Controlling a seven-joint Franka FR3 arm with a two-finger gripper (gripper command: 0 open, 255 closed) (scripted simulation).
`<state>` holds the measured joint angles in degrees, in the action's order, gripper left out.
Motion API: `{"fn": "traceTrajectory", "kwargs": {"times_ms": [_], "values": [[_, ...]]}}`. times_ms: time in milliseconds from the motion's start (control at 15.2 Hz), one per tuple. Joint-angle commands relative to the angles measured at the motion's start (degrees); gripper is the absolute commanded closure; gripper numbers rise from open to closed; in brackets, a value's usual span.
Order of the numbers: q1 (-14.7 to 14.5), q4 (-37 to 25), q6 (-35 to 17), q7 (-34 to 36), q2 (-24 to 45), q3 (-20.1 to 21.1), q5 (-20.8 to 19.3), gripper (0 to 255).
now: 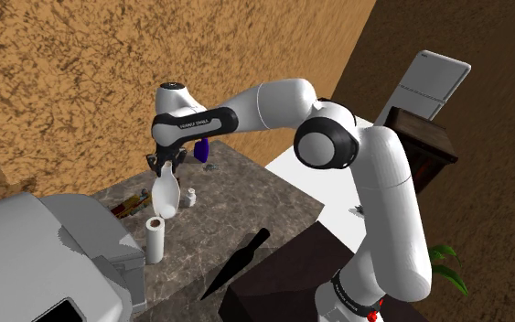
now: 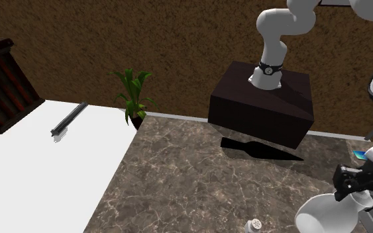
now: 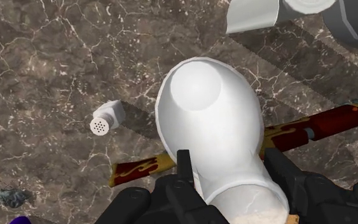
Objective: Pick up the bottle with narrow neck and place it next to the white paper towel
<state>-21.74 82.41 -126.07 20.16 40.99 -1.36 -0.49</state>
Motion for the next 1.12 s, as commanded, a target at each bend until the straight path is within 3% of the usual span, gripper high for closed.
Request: {"fn": "traceTrajectory", "kwargs": {"times_ms": [0,1056], "values": [[0.0,0.5,-1.2,0.1,0.7,0.0,0.0,255],[0.0,0.3,-7.5,0.2,7.2,0.1,0.0,255]]}}
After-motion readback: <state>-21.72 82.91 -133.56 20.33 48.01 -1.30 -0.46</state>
